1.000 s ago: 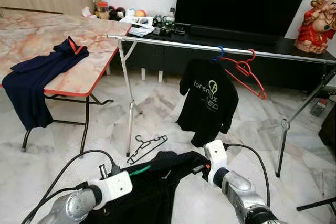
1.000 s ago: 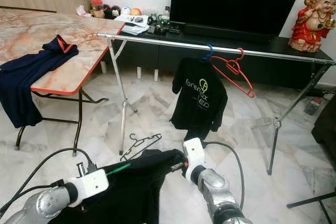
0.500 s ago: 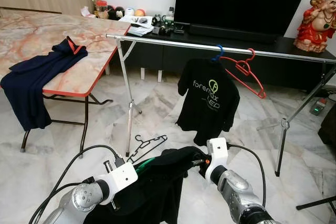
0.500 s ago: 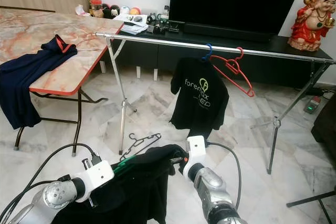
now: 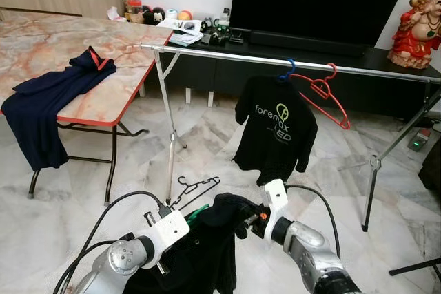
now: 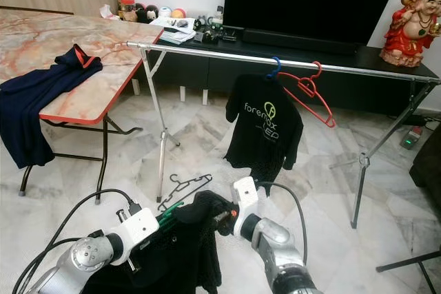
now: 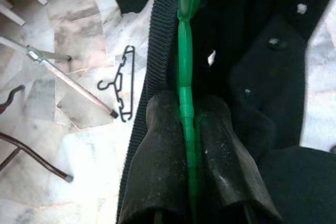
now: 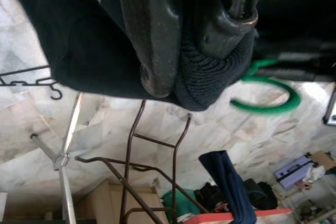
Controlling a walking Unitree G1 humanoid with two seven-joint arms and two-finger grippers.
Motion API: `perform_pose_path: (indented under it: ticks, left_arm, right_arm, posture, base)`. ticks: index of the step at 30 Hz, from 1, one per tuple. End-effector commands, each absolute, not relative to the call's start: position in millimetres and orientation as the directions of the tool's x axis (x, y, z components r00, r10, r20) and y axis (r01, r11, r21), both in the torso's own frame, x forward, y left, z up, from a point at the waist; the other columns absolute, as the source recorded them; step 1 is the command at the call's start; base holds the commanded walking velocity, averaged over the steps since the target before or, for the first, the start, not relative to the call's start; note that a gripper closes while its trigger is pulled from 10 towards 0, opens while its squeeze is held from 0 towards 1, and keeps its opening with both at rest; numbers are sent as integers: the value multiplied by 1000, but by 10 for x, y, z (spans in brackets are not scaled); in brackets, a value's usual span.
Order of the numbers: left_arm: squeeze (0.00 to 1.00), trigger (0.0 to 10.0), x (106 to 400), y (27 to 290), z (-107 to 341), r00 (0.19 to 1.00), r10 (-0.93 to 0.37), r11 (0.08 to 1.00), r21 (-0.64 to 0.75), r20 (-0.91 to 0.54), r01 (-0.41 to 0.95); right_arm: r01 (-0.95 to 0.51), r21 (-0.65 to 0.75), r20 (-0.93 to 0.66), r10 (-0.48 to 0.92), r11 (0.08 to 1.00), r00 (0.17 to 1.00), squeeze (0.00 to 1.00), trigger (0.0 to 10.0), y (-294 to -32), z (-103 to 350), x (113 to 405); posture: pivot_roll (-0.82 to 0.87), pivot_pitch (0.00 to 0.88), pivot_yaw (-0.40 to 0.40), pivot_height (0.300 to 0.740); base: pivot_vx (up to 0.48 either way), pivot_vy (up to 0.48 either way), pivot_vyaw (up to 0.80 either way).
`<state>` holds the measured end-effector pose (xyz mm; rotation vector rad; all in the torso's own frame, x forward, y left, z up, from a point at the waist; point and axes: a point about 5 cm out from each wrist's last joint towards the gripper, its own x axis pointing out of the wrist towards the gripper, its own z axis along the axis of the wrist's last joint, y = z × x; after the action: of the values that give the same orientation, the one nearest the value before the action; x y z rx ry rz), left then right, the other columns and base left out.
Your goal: Hang hanger
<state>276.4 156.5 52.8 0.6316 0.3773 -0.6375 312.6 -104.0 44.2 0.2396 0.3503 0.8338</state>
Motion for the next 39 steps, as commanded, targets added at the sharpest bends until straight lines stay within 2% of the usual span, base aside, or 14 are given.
perform_pose_path:
  ticks: [1,2,3,5,7,10,13,14,17,19,23,32,39]
  left_arm:
    - [0,10000,2859,1639,598,791,-386,680,433,-474,592]
    - [0,10000,2859,1639,598,791,-386,680,433,-474,592]
    - [0,10000,2908,1665,634,819,-360,737,402,-448,544]
    - [0,10000,2930,1671,654,829,-350,763,381,-435,522]
    - [0,10000,2965,1635,704,840,-361,832,268,-405,486]
    - [0,10000,2982,1575,737,829,-399,858,160,-392,489]
    - [0,10000,2971,1450,811,788,-505,841,7,-353,541]
    - [0,10000,2971,1450,811,788,-505,841,7,-353,541]
    - [0,10000,2939,1331,961,734,-627,778,-174,-260,603]
    - [0,10000,2946,1274,1075,726,-662,747,-238,-185,621]
    - [0,10000,3003,1218,1193,744,-659,737,-290,-109,610]
    - [0,10000,3223,1045,1438,794,-608,753,-315,-1,577]
    - [0,10000,3271,863,1573,789,-612,724,-360,60,589]
  right_arm:
    - [-702,341,-161,775,625,611,0,0,-1018,524,3148]
    - [-702,341,-161,775,625,611,0,0,-1018,524,3148]
    - [-713,349,-151,787,608,598,0,0,-991,525,3133]
    - [-716,351,-152,791,603,592,0,0,-981,522,3126]
    - [-719,355,-152,796,597,586,0,0,-968,512,3112]
    - [-719,363,-147,799,592,583,0,0,-966,502,3101]
    - [-717,381,-137,802,584,581,0,0,-965,476,3073]
    - [-717,381,-137,802,584,581,0,0,-965,476,3073]
    - [-717,384,-186,809,582,557,0,0,-990,358,2985]
    - [-738,349,-237,816,578,527,0,0,-996,288,2928]
    - [-764,359,-231,844,536,484,0,0,-967,264,2880]
    - [-797,402,-173,892,451,418,0,0,-953,261,2808]
    - [-796,408,-173,894,447,413,0,0,-1000,209,2758]
  posture:
    - [140,23,-74,740]
    - [140,23,-74,740]
    - [140,23,-75,740]
    - [139,23,-75,740]
    - [137,22,-76,740]
    - [138,22,-76,740]
    - [134,21,-76,740]
    - [134,21,-76,740]
    - [133,21,-77,740]
    - [135,22,-78,740]
    - [131,22,-78,740]
    - [117,17,-76,740]
    - [115,17,-73,740]
  base:
    - [0,0,0]
    - [0,0,0]
    - [0,0,0]
    - [0,0,0]
    - [0,0,0]
    - [0,0,0]
    - [0,0,0]
    - [0,0,0]
    - [0,0,0]
    - [0,0,0]
    - [0,0,0]
    - [0,0,0]
    - [0,0,0]
